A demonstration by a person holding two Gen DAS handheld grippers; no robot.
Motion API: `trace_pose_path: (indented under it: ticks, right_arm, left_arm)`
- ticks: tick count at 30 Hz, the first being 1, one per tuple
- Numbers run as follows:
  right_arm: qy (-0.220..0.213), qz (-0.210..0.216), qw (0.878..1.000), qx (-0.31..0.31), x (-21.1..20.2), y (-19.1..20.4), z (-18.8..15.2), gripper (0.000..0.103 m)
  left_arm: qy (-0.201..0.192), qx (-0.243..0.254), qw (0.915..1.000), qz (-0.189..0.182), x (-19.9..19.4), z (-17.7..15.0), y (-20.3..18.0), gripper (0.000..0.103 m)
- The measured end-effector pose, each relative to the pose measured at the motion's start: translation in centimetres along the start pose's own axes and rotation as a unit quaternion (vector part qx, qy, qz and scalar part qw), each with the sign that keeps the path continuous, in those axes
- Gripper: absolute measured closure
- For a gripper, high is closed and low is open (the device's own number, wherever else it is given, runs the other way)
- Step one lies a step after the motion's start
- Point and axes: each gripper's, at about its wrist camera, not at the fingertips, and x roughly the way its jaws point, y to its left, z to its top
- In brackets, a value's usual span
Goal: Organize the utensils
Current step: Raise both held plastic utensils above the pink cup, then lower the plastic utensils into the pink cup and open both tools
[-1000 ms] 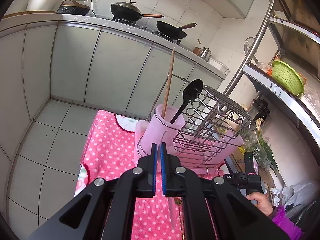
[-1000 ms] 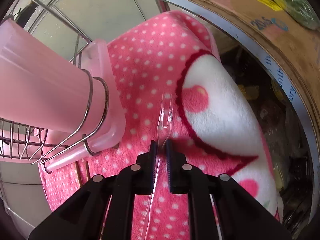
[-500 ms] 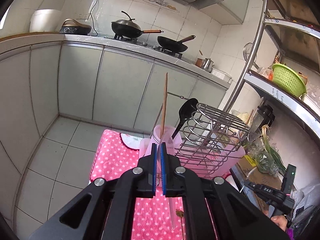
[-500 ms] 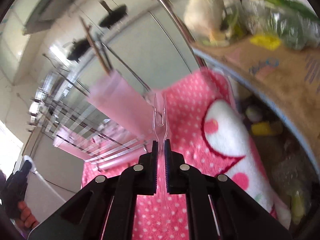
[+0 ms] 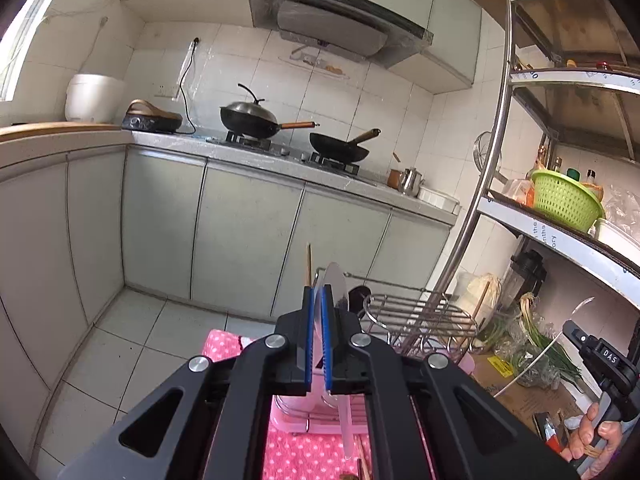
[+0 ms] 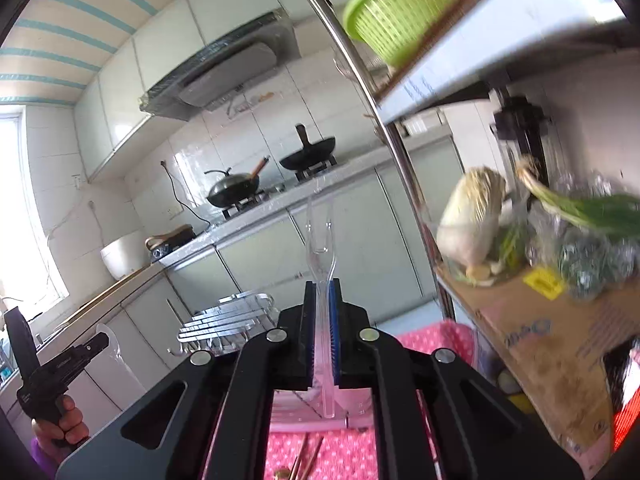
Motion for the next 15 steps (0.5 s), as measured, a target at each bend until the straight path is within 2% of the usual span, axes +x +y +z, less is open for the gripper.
trace_pose_path:
  ticks: [7,15]
  right_arm:
    - [-0.044,0.003,0.998,-0.045,0.0,2.2,3.1,0.097]
    - [-0.045,-0.004,0.997,-0.070,2.2,3.0,3.0,0.097]
  left_arm:
    - [-0.063,0.015,0.9978,0.015,-0.1,2.5,-1.1,0.100]
    - [-0.109,0.029,0.9930,0.035,2.1,3.4,-1.8,0.100]
